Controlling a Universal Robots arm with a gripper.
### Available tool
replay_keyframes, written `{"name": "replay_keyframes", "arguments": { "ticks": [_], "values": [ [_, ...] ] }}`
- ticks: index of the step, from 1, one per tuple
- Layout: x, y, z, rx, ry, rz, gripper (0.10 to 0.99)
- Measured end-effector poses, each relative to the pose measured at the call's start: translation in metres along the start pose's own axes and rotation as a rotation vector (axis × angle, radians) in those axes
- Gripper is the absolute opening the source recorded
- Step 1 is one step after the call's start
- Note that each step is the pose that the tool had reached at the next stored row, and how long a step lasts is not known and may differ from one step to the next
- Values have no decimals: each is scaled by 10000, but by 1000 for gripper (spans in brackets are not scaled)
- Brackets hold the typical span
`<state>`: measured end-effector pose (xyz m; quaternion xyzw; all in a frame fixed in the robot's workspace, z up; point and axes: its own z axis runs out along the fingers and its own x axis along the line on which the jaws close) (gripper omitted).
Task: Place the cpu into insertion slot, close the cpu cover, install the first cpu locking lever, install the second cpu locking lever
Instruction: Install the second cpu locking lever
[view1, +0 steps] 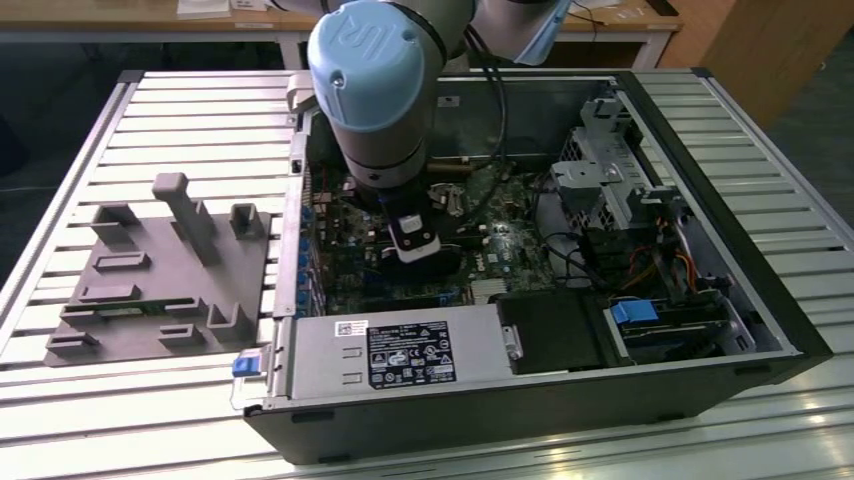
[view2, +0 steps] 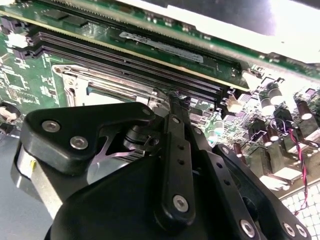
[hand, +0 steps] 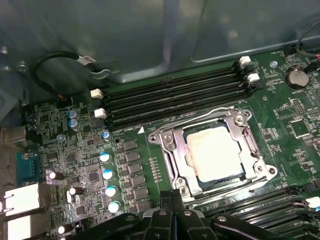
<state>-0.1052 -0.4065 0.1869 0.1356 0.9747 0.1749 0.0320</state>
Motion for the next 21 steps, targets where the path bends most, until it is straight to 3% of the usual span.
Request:
{"name": "replay_keyframes", "arguments": {
  "ticks": [21],
  "values": [
    [30, 16, 31, 6, 1, 0, 102]
  ]
}}
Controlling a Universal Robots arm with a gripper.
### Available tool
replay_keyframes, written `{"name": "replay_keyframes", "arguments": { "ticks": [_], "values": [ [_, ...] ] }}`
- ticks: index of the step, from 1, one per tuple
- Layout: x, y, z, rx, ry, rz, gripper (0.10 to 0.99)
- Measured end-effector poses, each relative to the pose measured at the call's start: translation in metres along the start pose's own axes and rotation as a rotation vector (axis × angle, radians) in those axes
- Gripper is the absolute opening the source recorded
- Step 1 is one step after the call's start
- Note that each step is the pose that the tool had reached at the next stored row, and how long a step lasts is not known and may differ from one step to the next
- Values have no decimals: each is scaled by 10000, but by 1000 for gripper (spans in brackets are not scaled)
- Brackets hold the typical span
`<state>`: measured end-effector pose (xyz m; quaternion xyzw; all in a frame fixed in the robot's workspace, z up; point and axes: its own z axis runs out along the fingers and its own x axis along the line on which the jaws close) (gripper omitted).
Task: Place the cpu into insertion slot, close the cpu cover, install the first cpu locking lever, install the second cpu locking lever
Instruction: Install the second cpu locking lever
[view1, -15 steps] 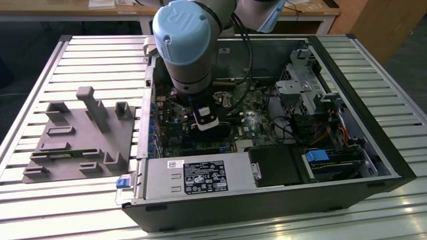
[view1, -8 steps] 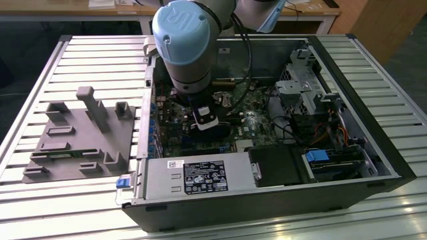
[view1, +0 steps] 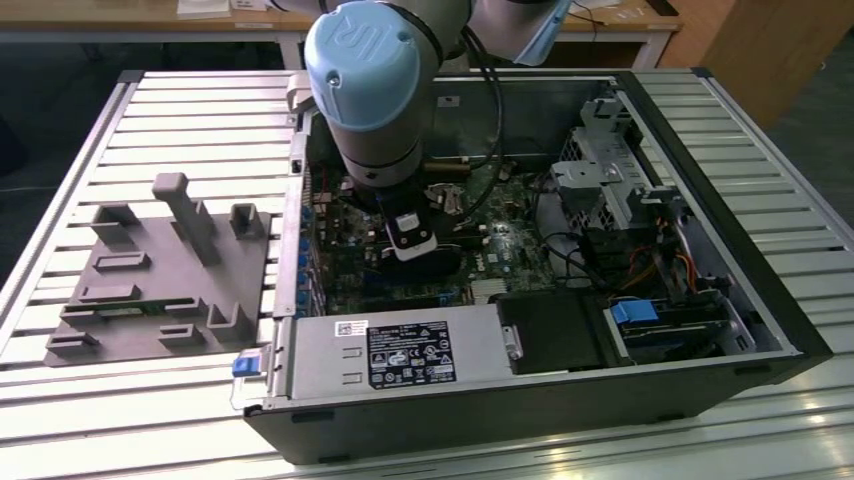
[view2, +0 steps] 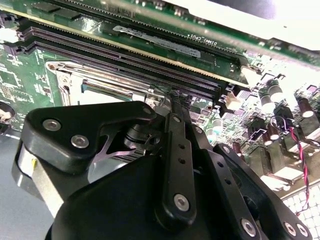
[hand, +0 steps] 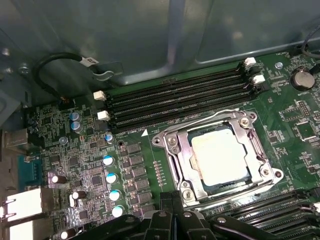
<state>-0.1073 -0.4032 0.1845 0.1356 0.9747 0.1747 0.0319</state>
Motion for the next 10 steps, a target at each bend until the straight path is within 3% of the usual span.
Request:
{"name": "replay_keyframes", "arguments": {
  "ticks": [10],
  "values": [
    [2, 6, 5, -3, -1, 0, 102]
  ]
}}
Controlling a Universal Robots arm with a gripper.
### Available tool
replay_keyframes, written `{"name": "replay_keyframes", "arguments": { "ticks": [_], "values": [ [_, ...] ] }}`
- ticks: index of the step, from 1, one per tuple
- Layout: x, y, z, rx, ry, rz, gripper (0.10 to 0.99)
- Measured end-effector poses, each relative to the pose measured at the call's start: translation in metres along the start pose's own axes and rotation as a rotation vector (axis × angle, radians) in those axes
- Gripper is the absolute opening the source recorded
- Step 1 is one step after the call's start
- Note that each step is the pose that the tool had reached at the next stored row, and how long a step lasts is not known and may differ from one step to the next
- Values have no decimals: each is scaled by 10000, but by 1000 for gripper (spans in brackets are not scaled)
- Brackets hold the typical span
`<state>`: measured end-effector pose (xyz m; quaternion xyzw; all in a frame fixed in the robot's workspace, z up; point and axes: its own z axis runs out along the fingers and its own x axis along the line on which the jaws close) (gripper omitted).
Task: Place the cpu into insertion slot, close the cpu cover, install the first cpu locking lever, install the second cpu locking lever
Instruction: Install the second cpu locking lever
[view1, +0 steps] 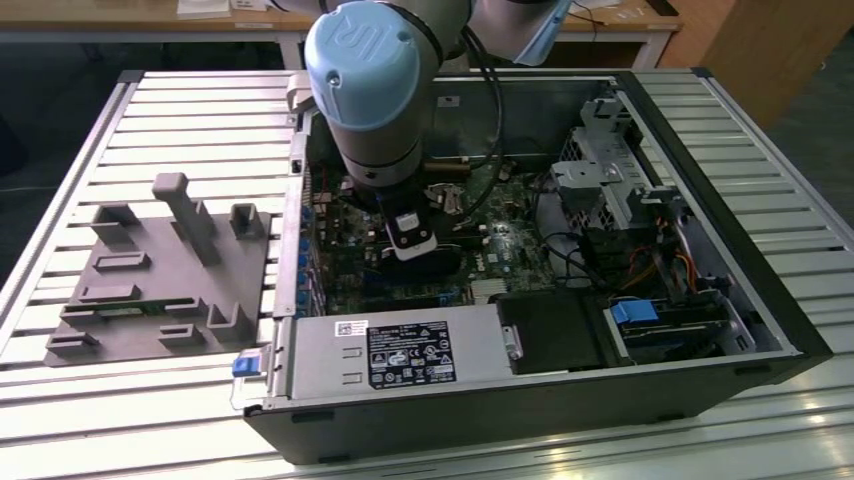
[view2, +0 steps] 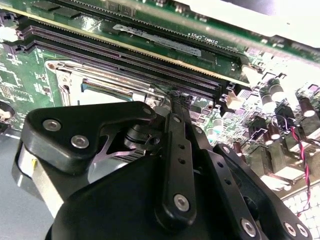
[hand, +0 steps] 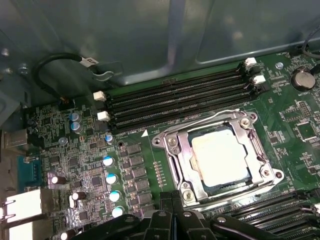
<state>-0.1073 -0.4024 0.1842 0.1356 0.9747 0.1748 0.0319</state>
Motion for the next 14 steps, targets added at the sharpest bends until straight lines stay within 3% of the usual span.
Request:
{"name": "replay_keyframes", "arguments": {
  "ticks": [6, 14],
  "values": [
    [-9, 4, 2, 5, 0, 0, 102],
    [-12, 6, -2, 208, -54, -24, 102]
  ]
}}
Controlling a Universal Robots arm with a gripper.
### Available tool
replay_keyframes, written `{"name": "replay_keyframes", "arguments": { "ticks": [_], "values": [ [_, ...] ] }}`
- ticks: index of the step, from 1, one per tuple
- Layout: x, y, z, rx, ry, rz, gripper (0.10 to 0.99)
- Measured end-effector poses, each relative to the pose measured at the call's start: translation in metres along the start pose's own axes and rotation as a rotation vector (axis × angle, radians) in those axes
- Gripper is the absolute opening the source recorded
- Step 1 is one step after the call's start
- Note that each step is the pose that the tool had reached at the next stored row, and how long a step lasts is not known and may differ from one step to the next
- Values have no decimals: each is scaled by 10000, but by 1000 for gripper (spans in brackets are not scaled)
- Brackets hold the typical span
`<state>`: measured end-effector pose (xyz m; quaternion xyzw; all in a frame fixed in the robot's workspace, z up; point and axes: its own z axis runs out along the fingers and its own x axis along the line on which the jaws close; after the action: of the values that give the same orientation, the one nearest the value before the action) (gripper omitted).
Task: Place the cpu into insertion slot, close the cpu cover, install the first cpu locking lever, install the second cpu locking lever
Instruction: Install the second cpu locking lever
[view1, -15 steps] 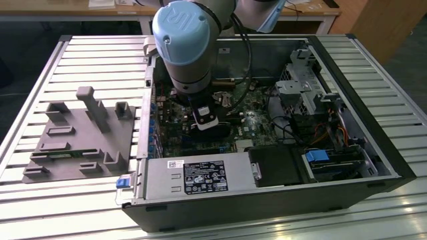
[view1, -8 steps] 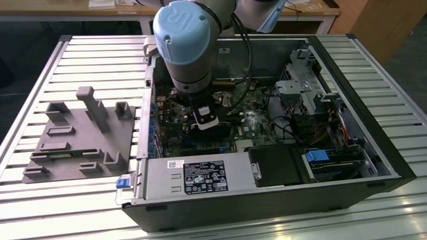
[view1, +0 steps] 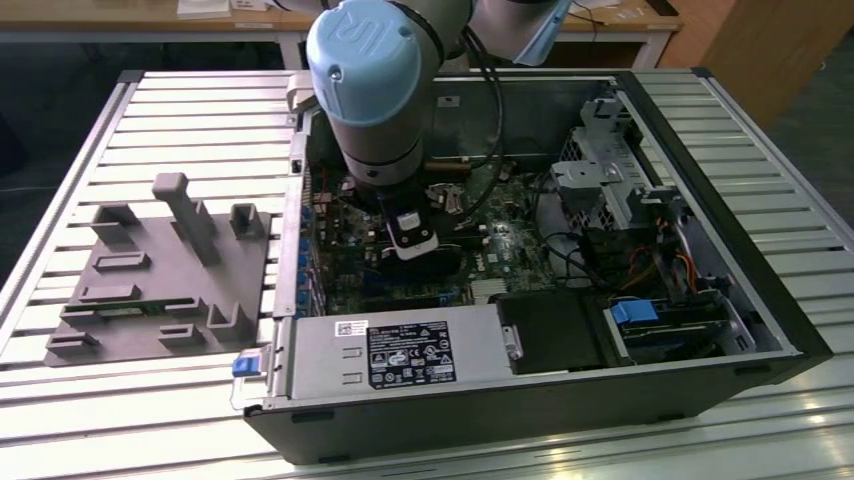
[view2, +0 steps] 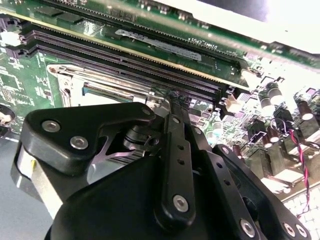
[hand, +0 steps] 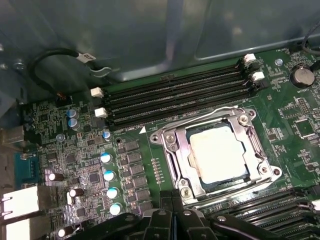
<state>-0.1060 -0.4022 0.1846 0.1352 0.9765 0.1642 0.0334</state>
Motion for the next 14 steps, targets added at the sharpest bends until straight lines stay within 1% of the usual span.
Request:
{"name": "replay_keyframes", "arguments": {
  "ticks": [5, 8, 11, 14],
  "values": [
    [-1, 5, -14, 69, -20, -9, 102],
    [-1, 11, -32, 127, -33, -15, 102],
    [-2, 22, -62, 135, -36, -16, 102],
    [-2, 38, -110, 142, -37, -16, 102]
  ]
}}
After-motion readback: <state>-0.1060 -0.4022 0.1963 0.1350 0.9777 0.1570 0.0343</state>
